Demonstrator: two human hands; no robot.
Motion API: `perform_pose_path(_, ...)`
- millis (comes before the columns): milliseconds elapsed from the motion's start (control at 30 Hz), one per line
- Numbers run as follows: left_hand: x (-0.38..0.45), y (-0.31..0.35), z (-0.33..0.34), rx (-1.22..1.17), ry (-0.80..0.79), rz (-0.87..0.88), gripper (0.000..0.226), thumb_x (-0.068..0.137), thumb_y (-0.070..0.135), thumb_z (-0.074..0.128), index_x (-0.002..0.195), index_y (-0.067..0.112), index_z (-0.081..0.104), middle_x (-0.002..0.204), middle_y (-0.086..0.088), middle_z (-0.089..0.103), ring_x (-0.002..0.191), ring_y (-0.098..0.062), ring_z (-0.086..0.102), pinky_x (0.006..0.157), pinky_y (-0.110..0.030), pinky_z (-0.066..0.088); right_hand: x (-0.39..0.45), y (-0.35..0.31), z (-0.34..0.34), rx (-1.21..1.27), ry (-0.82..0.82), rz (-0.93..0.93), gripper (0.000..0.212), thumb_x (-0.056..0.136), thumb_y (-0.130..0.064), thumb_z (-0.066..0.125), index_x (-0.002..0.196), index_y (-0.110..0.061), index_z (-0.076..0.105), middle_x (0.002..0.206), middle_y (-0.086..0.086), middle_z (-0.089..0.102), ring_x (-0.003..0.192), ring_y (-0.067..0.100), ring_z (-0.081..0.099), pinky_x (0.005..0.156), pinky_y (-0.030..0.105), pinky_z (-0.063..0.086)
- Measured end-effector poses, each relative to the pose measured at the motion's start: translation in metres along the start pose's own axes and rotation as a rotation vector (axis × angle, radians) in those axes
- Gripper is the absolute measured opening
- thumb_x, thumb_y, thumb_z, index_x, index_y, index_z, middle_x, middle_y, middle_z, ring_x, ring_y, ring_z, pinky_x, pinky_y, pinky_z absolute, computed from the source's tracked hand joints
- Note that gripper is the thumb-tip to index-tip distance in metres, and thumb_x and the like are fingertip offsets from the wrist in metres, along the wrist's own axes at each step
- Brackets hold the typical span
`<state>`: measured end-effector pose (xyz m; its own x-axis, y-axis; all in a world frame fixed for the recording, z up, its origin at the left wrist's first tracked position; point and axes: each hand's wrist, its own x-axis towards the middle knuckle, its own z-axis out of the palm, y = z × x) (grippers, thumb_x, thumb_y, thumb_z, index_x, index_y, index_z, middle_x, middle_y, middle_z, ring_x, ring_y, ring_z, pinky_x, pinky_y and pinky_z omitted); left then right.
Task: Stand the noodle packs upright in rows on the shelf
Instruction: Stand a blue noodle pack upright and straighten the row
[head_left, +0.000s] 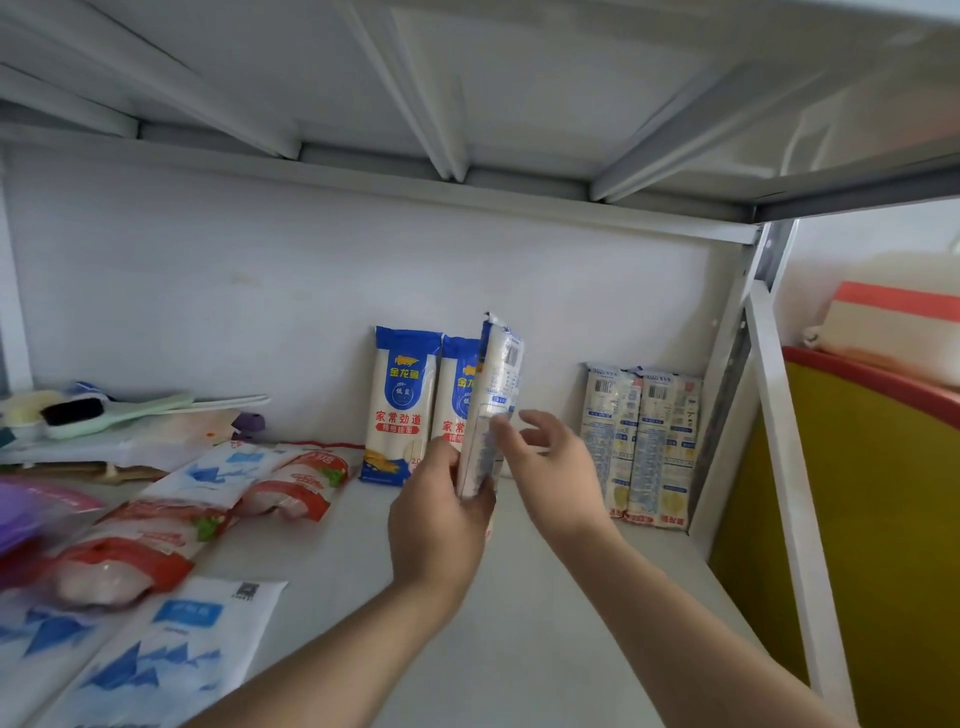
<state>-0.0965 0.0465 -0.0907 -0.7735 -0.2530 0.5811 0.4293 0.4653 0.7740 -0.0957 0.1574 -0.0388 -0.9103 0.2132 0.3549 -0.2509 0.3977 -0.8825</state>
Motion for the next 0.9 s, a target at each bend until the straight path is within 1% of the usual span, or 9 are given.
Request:
perform_pose_path(100, -0.001, 0.007, 0.008, 0.065, 0.078, 0.099, 0.025, 0.09, 0.021, 0.066, 0.114, 0.022, 0.06, 0.106, 0.006, 0.067, 0.097, -0.014, 0.064, 0.069, -0.012, 0.046, -0.008, -0.011, 0.015, 0.077, -0.048, -0.004, 0.039, 0.086, -0.052, 0.076, 0.114, -0.028, 0.064, 0.098, -0.018, 0.071, 0.089, -0.004, 0.069, 0.07, 0.013, 0.053)
perform_pose_path(200, 0.001, 0.005, 0.023, 0.329, 0.155, 0.277, 0.04, 0.083, 0.017, 0.069, 0.12, 0.005, 0.063, 0.102, -0.008, 0.067, 0.094, -0.022, 0.068, 0.078, -0.034, 0.059, -0.003, -0.015, 0.022, 0.118, 0.024, 0.054, 0.04, 0.08, -0.049, 0.082, 0.105, -0.022, 0.067, 0.092, -0.01, 0.075, 0.082, 0.004, 0.073, 0.071, 0.023, 0.058)
perform_pose_path(300, -0.003, 0.005, 0.031, 0.512, 0.132, 0.382, 0.039, 0.08, 0.013, 0.073, 0.117, 0.008, 0.061, 0.097, -0.007, 0.061, 0.091, -0.021, 0.061, 0.082, -0.033, 0.052, 0.007, -0.012, 0.019, 0.207, 0.105, 0.127, 0.023, 0.086, -0.035, 0.08, 0.093, -0.016, 0.07, 0.084, 0.0, 0.077, 0.083, 0.018, 0.075, 0.076, 0.033, 0.061)
perform_pose_path(367, -0.011, 0.011, 0.029, 0.427, 0.047, 0.392, 0.038, 0.074, 0.015, 0.073, 0.109, 0.013, 0.057, 0.098, -0.003, 0.057, 0.093, -0.019, 0.058, 0.085, -0.032, 0.051, 0.013, -0.007, 0.013, 0.226, 0.102, 0.143, 0.016, 0.09, -0.028, 0.076, 0.089, -0.013, 0.07, 0.085, 0.005, 0.077, 0.086, 0.025, 0.076, 0.082, 0.039, 0.063)
perform_pose_path(500, -0.012, 0.013, 0.018, 0.049, -0.115, 0.329, 0.038, 0.08, 0.025, 0.074, 0.11, 0.023, 0.052, 0.109, 0.007, 0.051, 0.105, -0.014, 0.052, 0.089, -0.032, 0.053, 0.022, 0.004, -0.003, 0.354, -0.016, 0.167, 0.021, 0.091, -0.024, 0.077, 0.105, -0.009, 0.072, 0.094, 0.008, 0.082, 0.089, 0.026, 0.079, 0.082, 0.042, 0.064)
perform_pose_path(567, -0.006, 0.004, 0.013, -0.071, -0.081, 0.309, 0.043, 0.079, 0.027, 0.077, 0.113, 0.027, 0.051, 0.111, 0.011, 0.048, 0.107, -0.012, 0.051, 0.089, -0.032, 0.053, 0.027, 0.009, -0.009, 0.425, -0.052, 0.174, 0.025, 0.093, -0.021, 0.075, 0.112, -0.006, 0.072, 0.1, 0.011, 0.082, 0.093, 0.029, 0.079, 0.085, 0.045, 0.063)
perform_pose_path(667, 0.004, -0.011, 0.007, -0.136, -0.023, 0.091, 0.067, 0.071, 0.035, 0.086, 0.126, 0.028, 0.049, 0.118, 0.013, 0.043, 0.112, -0.012, 0.051, 0.09, -0.03, 0.052, 0.03, 0.013, -0.014, 0.495, -0.106, 0.195, 0.028, 0.095, -0.021, 0.073, 0.118, -0.006, 0.07, 0.107, 0.013, 0.08, 0.1, 0.034, 0.077, 0.095, 0.055, 0.059)
perform_pose_path(767, 0.008, -0.018, -0.001, -0.445, -0.316, -0.347, 0.065, 0.072, 0.041, 0.087, 0.126, 0.027, 0.055, 0.125, 0.008, 0.06, 0.108, -0.011, 0.063, 0.081, -0.029, 0.059, 0.031, 0.014, -0.017, 0.531, -0.181, 0.2, 0.033, 0.097, -0.021, 0.069, 0.125, -0.004, 0.066, 0.114, 0.016, 0.078, 0.105, 0.036, 0.076, 0.097, 0.058, 0.057)
perform_pose_path(900, 0.008, -0.027, -0.011, -0.544, -0.496, -0.459, 0.06, 0.06, 0.043, 0.086, 0.113, 0.021, 0.068, 0.105, 0.003, 0.077, 0.096, -0.015, 0.073, 0.08, -0.032, 0.061, 0.027, 0.014, -0.02, 0.498, -0.257, 0.203, 0.034, 0.098, -0.023, 0.067, 0.127, -0.007, 0.064, 0.115, 0.014, 0.078, 0.106, 0.034, 0.076, 0.095, 0.056, 0.059)
